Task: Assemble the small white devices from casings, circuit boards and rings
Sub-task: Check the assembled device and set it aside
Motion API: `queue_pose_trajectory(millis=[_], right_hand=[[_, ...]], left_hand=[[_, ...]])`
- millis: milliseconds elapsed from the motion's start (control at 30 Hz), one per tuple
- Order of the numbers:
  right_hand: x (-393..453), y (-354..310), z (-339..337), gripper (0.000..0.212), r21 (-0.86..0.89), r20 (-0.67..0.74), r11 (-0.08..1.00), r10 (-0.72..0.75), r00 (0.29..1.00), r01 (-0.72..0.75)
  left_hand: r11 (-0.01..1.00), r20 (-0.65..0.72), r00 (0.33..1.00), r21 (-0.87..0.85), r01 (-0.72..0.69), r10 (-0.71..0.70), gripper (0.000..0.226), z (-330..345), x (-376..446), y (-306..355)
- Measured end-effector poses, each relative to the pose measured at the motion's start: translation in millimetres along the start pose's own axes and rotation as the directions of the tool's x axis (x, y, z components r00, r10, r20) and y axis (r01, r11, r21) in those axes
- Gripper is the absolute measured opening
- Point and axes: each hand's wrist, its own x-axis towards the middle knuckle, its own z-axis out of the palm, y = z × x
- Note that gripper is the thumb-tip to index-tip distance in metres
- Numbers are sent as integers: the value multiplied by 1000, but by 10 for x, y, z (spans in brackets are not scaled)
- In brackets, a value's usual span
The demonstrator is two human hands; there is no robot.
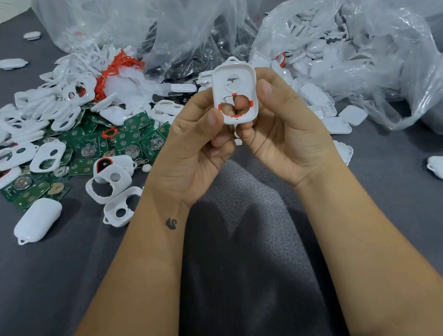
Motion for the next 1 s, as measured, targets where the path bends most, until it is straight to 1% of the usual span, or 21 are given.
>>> queue_pose_trajectory(millis=[200, 300, 400, 433, 467, 600, 733, 800, 833, 867, 900, 933, 967, 1000], right_hand=[[6, 9, -12, 26, -7, 7, 1000, -11, 1000, 11], [-1, 2, -4, 25, -16, -8, 1000, -7, 1000, 7], [-13, -11, 11, 9, -21, -45, 1000, -3, 999, 2], [-15, -18, 16, 7, -27, -66, 1000, -5, 998, 3], [-14, -22, 22, 8, -37, -84, 999, -11, 996, 8], [-1, -21, 39, 10, -65, -95, 997, -41, 995, 35], [14, -10, 50, 9, -90, -142, 995, -60, 988, 48], [29, 14, 50, 10, -201, -197, 975, -131, 972, 91], [39, 35, 41, 14, -308, -235, 945, -190, 953, 113], [50, 60, 30, 18, -445, -271, 887, -262, 926, 121], [61, 86, 18, 23, -594, -289, 797, -340, 895, 110], [70, 115, 4, 27, -730, -277, 678, -411, 868, 88], [74, 144, -7, 30, -831, -243, 553, -458, 855, 60], [77, 168, -14, 31, -894, -206, 447, -479, 853, 35]], left_hand=[[999, 26, 1000, 36, 1, -2, 36, -8, -5, 5], [999, 32, 999, 42, 6, -7, 36, -8, -3, 4], [1000, 22, 1000, 27, 11, -12, 39, -17, 3, 0], [1000, 13, 1000, 21, 12, -12, 41, -23, 5, -2], [1000, 4, 1000, 16, 10, -10, 40, -34, 9, -4], [1000, -7, 1000, 17, -14, 14, 28, -59, 16, -13], [999, -21, 1000, 40, -14, 15, 28, -68, 18, -9], [997, -64, 998, 72, -19, 24, 21, -63, 23, -10], [996, -106, 994, 84, -15, 24, 16, -56, 32, -13], [995, -167, 986, 95, -6, 22, 14, -49, 43, -21], [994, -235, 972, 111, 10, 17, 15, -37, 55, -31], [991, -298, 954, 134, 29, 13, 15, -30, 67, -44], [986, -351, 936, 160, 49, 11, 14, -23, 77, -55], [980, -393, 920, 187, 66, 13, 15, -18, 86, -68]])
